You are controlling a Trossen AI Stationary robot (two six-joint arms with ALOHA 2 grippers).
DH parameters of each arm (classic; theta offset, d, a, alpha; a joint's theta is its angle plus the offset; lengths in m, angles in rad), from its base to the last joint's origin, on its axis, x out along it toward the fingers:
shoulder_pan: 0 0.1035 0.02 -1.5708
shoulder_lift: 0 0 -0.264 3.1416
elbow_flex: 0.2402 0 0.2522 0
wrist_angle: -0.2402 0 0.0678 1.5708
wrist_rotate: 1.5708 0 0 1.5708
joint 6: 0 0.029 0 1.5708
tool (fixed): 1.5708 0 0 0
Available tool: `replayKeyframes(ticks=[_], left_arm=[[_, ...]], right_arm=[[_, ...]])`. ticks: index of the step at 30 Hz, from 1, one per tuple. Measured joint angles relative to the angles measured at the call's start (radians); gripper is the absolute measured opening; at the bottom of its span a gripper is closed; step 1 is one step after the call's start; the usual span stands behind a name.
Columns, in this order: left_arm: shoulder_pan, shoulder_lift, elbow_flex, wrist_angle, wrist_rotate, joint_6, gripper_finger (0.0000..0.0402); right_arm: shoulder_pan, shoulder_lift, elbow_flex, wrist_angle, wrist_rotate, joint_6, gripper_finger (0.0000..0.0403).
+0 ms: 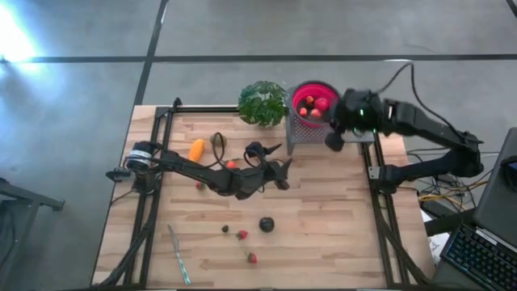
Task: Pick & Place Fruit
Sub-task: Put the pear into the red strainer bowl on the shelf
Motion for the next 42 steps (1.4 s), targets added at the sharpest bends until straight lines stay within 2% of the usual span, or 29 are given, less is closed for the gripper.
replayKeyframes(ticks=[2, 6, 13, 26, 42], left_arm=[[-0.007, 0.000, 0.000, -0.023, 0.000, -0.032, 0.0303], [-0.031, 0.000, 0.000, -0.058, 0.020, -0.056, 0.0303], [-0.068, -0.002, 0.000, -0.182, 0.100, -0.128, 0.0303], [-0.076, -0.002, 0.002, -0.240, 0.125, -0.171, 0.0302], [-0.078, -0.002, 0.003, -0.242, 0.131, -0.180, 0.0301]], right_arm=[[-0.085, 0.043, 0.055, -0.064, -0.033, 0.008, 0.0008], [-0.231, 0.147, 0.138, -0.125, -0.179, -0.013, 0.0008], [-0.355, 0.352, 0.265, -0.228, -0.204, -0.063, 0.0008], [-0.395, 0.576, 0.384, -0.348, -0.208, -0.060, 0.0008], [-0.402, 0.608, 0.419, -0.390, -0.207, -0.041, 0.0009]])
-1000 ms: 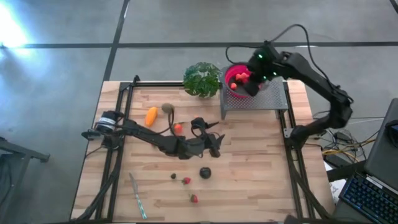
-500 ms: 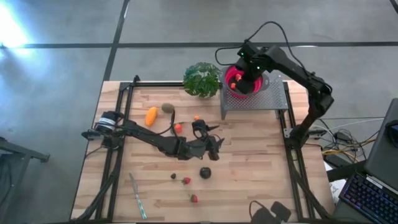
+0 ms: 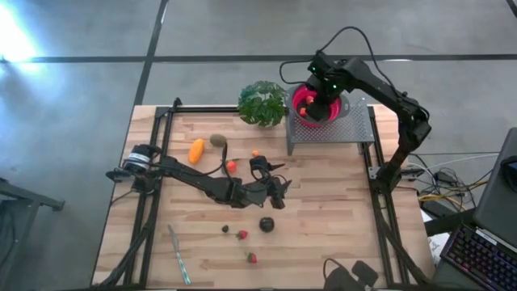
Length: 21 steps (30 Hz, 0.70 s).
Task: Pick & Place Fruit
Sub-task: Put the pear into the red strainer bowl on the shelf, then put the blackberry into the red strainer bowl on the shelf
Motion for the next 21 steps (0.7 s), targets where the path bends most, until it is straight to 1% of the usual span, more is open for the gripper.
replayKeyframes(ticks=[4, 12, 16, 21], left_arm=[[0.000, 0.000, 0.004, 0.000, 0.001, -0.001, 0.0301], [0.000, 0.000, 0.006, -0.001, 0.023, -0.002, 0.0301], [0.000, 0.000, 0.006, -0.001, 0.024, -0.004, 0.0301], [0.000, 0.000, 0.006, -0.031, 0.024, -0.005, 0.0301]], right_arm=[[-0.002, 0.000, 0.000, -0.002, 0.000, -0.003, 0.0024], [-0.006, -0.002, 0.010, -0.003, 0.000, -0.030, 0.0092], [-0.005, -0.009, 0.054, -0.003, 0.000, -0.057, 0.0121], [-0.001, -0.028, 0.143, -0.003, 0.000, -0.061, 0.0148]])
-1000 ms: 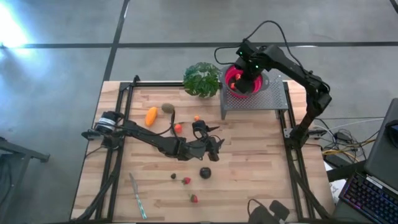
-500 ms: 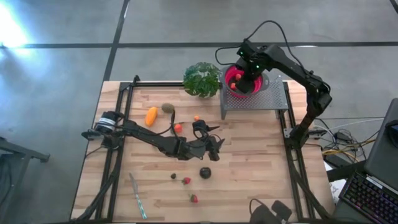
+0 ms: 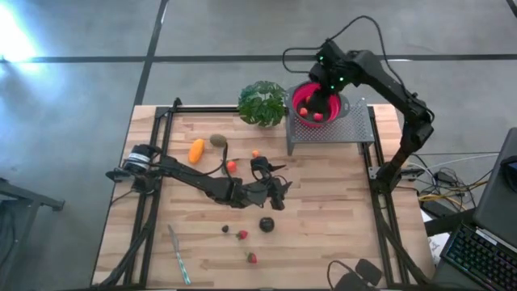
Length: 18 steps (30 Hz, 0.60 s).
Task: Pick & Place Fruit
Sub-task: Put the blackberry into the red strainer bowl on the shelf
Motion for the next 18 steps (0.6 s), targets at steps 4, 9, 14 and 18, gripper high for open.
replayKeyframes(ticks=[4, 9, 14, 18], left_arm=[[0.001, -0.021, 0.000, -0.097, 0.073, -0.052, 0.0301], [0.005, -0.065, -0.001, -0.198, 0.228, -0.129, 0.0301], [-0.018, -0.113, -0.023, -0.319, 0.259, -0.181, 0.0301], [-0.058, -0.188, -0.053, -0.431, 0.306, -0.256, 0.0300]], right_arm=[[0.021, -0.038, 0.062, 0.000, 0.000, 0.000, 0.0164], [0.076, -0.111, 0.079, 0.001, 0.000, -0.012, 0.0178], [0.153, -0.195, 0.065, 0.003, 0.000, -0.010, 0.0183], [0.224, -0.261, 0.041, 0.008, -0.001, 0.001, 0.0176]])
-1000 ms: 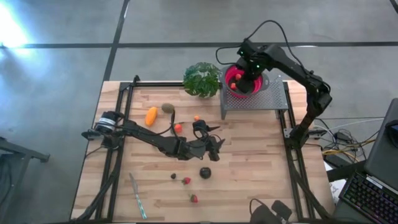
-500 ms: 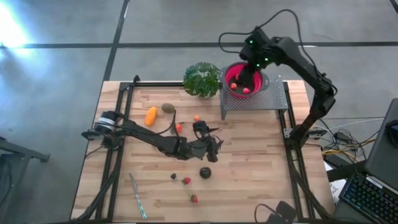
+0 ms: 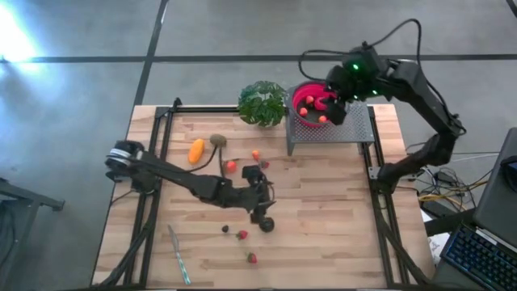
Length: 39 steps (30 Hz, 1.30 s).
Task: Pick & Place Fruit
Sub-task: Put the blackberry into the red strainer bowl on the shelf
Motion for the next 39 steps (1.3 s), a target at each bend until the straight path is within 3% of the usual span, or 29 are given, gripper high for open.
replayKeyframes(ticks=[11, 16, 22, 31, 39], left_arm=[[-0.199, -0.174, -0.092, -0.106, 0.104, -0.189, 0.0300], [-0.300, -0.190, -0.091, -0.221, -0.005, -0.365, 0.0300], [-0.353, -0.145, -0.092, -0.416, -0.079, -0.707, 0.0300], [-0.395, -0.020, -0.092, -0.447, 0.005, -0.787, 0.0300], [-0.404, 0.015, -0.092, -0.590, 0.009, -0.930, 0.0300]], right_arm=[[0.139, -0.144, -0.158, 0.044, 0.000, 0.063, 0.0182], [0.143, -0.167, -0.216, 0.080, 0.004, 0.068, 0.0187], [0.143, -0.161, -0.245, 0.115, 0.004, 0.062, 0.0173], [0.143, -0.148, -0.250, 0.132, 0.012, 0.061, 0.0169], [0.143, -0.149, -0.250, 0.134, 0.029, 0.069, 0.0184]])
